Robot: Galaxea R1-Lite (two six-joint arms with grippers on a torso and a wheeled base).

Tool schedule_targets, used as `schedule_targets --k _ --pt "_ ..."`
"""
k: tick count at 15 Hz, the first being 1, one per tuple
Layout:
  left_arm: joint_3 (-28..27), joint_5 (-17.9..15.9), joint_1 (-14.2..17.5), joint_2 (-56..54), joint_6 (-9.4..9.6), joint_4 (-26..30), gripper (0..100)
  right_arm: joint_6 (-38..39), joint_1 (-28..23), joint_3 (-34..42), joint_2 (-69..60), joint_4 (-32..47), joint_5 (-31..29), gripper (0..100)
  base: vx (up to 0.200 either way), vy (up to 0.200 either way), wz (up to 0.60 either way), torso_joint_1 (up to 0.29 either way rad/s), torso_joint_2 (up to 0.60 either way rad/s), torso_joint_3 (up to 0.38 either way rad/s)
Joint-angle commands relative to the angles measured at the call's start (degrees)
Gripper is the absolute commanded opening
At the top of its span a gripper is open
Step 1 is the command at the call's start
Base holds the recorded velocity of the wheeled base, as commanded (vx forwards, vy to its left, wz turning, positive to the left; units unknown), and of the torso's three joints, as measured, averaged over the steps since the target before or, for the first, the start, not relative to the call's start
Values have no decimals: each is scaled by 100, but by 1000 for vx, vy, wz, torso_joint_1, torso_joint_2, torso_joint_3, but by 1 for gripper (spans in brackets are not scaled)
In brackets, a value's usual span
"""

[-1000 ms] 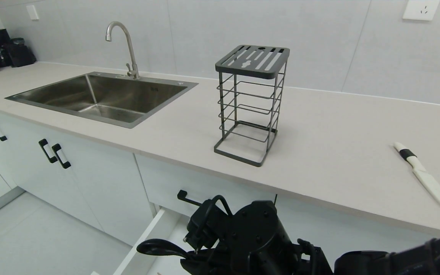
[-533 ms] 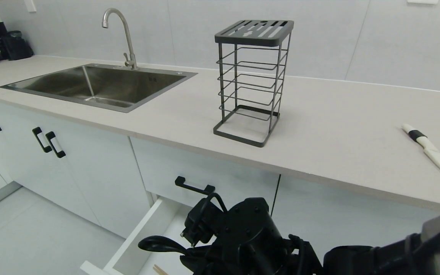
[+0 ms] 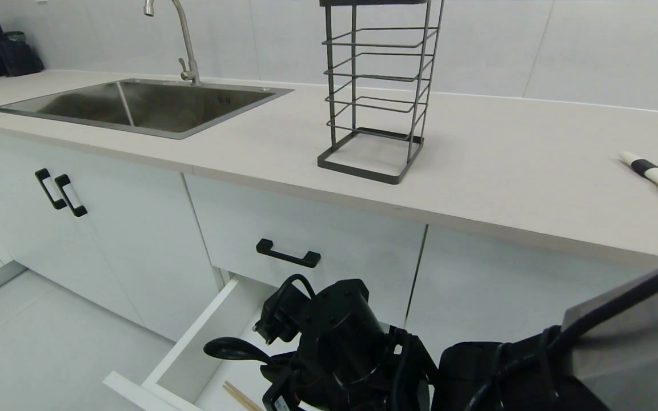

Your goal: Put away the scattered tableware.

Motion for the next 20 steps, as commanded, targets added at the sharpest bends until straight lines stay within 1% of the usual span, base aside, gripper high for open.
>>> schedule_targets --k 1,12,20 --pt "0 0 0 7 0 -4 100 1 -49 -124 132 -1 1 0 0 0 0 -12 188 32" --pt "0 0 0 7 0 -4 100 -61 -216 -678 818 -1 1 0 0 0 0 -1 15 12" --pt "0 0 0 7 0 -4 100 -61 -348 -722 1205 -10 62 0 0 0 0 0 0 0"
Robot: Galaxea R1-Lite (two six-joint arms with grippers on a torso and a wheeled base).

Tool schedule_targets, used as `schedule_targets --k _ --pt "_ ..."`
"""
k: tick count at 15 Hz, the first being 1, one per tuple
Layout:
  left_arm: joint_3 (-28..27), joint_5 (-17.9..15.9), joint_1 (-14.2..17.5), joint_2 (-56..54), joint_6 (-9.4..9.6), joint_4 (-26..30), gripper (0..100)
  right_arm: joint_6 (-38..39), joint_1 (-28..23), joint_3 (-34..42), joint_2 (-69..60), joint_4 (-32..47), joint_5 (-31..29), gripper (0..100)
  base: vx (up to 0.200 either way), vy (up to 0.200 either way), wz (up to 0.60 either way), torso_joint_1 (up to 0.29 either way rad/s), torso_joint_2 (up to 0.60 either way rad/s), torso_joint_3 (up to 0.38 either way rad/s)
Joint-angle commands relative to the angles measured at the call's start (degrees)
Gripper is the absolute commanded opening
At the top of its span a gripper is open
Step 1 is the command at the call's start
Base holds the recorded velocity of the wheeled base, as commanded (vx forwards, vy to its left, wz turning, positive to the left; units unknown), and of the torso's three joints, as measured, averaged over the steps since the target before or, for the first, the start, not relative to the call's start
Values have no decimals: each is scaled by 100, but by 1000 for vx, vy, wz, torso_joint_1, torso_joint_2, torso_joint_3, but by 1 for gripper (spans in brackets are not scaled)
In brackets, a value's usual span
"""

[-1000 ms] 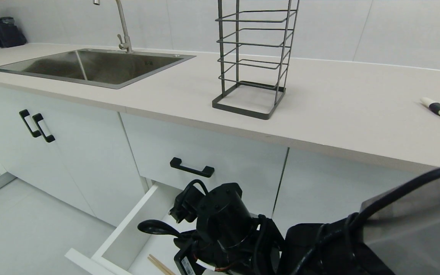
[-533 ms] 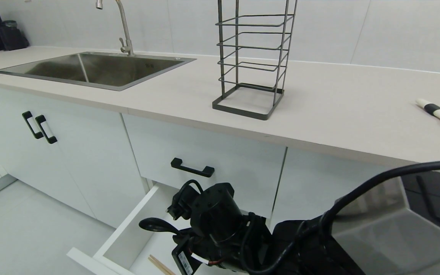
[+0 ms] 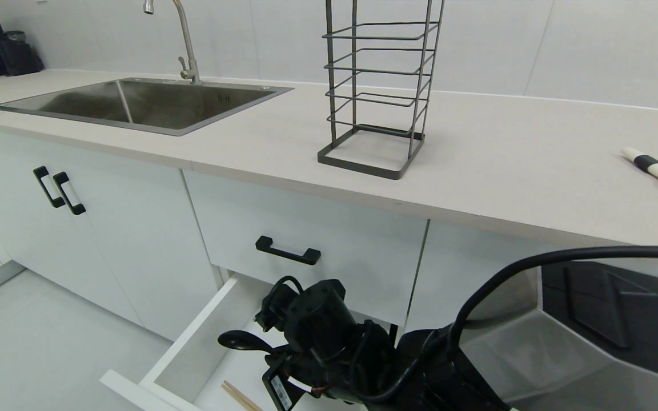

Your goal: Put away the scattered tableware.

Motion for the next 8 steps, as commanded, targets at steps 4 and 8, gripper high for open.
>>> schedule_targets --k 4,8 --pt "0 0 0 7 0 -8 100 -5 -59 -80 368 -31 149 0 0 0 0 0 0 0" --pt "0 0 0 7 0 1 100 -31 -85 -168 509 -40 245 0 0 0 0 0 0 0"
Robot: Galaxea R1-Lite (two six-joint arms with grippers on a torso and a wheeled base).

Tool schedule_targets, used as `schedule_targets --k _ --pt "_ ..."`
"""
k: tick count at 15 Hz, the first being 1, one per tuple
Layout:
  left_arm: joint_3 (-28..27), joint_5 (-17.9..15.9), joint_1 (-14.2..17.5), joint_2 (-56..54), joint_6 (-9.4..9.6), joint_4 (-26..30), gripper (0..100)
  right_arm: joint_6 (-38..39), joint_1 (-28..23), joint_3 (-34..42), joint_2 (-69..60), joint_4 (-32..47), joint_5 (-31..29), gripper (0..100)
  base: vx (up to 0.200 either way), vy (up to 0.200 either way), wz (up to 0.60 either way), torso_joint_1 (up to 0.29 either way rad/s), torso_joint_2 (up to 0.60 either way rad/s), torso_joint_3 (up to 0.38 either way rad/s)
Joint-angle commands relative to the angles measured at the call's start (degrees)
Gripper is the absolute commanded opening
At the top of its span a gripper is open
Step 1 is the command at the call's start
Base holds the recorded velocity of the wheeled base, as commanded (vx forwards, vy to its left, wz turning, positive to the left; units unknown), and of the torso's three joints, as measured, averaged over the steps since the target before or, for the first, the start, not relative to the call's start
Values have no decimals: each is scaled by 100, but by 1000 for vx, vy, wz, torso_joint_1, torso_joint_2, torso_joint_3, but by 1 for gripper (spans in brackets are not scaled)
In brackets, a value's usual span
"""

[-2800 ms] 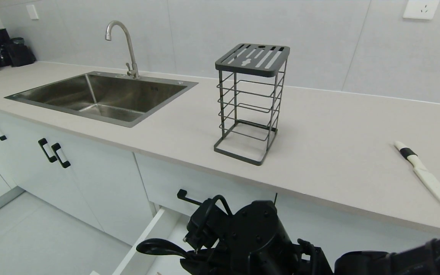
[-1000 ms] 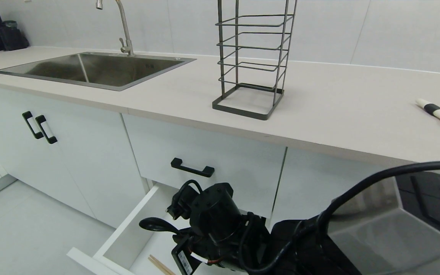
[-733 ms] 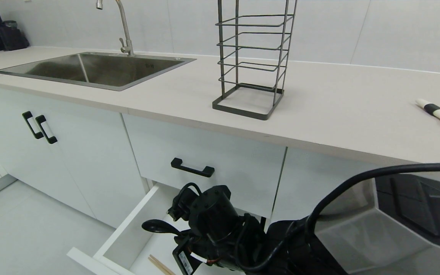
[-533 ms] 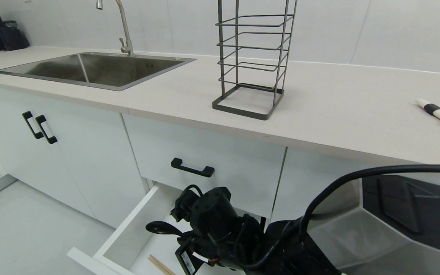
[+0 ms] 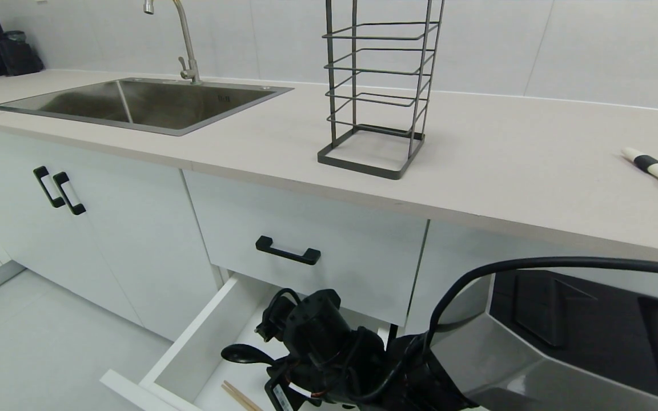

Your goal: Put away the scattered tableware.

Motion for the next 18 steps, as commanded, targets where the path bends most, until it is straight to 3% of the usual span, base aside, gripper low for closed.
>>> schedule_targets --k 1,18 --pt "0 0 0 7 0 1 100 -1 -5 -74 125 -1 2 0 0 0 0 0 0 0" --pt "0 0 0 7 0 -8 100 8 -163 -918 1065 69 -236 0 0 0 0 0 0 0"
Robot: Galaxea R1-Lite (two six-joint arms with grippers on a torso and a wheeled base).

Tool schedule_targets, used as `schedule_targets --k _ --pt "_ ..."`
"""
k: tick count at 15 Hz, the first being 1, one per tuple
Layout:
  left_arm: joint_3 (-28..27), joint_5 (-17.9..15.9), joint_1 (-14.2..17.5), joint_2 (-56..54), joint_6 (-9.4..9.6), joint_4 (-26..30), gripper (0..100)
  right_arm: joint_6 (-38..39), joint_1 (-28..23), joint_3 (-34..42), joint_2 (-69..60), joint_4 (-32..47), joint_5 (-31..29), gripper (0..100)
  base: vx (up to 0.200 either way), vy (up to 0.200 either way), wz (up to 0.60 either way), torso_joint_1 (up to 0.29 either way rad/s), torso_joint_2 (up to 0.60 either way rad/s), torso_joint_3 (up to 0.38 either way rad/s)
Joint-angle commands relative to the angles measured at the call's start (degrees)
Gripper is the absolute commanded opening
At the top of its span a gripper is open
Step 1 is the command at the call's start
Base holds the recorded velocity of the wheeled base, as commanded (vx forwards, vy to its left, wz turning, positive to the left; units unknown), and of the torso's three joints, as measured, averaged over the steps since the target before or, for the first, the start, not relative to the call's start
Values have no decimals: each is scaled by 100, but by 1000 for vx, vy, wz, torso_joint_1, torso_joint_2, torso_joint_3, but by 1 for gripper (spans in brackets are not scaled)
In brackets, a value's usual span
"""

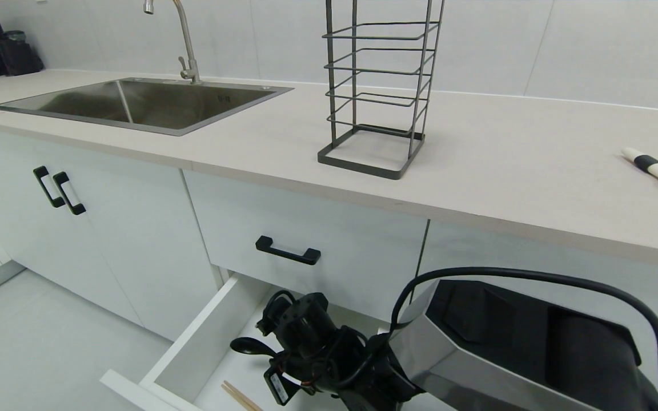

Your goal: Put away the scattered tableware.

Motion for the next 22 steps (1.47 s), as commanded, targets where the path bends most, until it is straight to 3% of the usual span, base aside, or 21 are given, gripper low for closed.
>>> schedule_targets --k 1,8,9,14,22 --pt "0 0 0 7 1 2 100 -8 2 -25 105 0 0 0 0 0 0 0 0 0" --pt "0 0 0 7 1 2 100 -87 10 -209 202 351 8 0 0 0 0 0 0 0" --pt "0 0 0 7 1 2 100 -96 10 -235 202 421 26 100 0 0 0 0 0 0" --pt "0 0 0 7 1 -7 100 -78 81 -315 158 588 79 100 0 0 0 0 0 0" --pt "0 0 0 7 1 2 100 467 423 -332 -967 764 8 100 0 0 0 0 0 0"
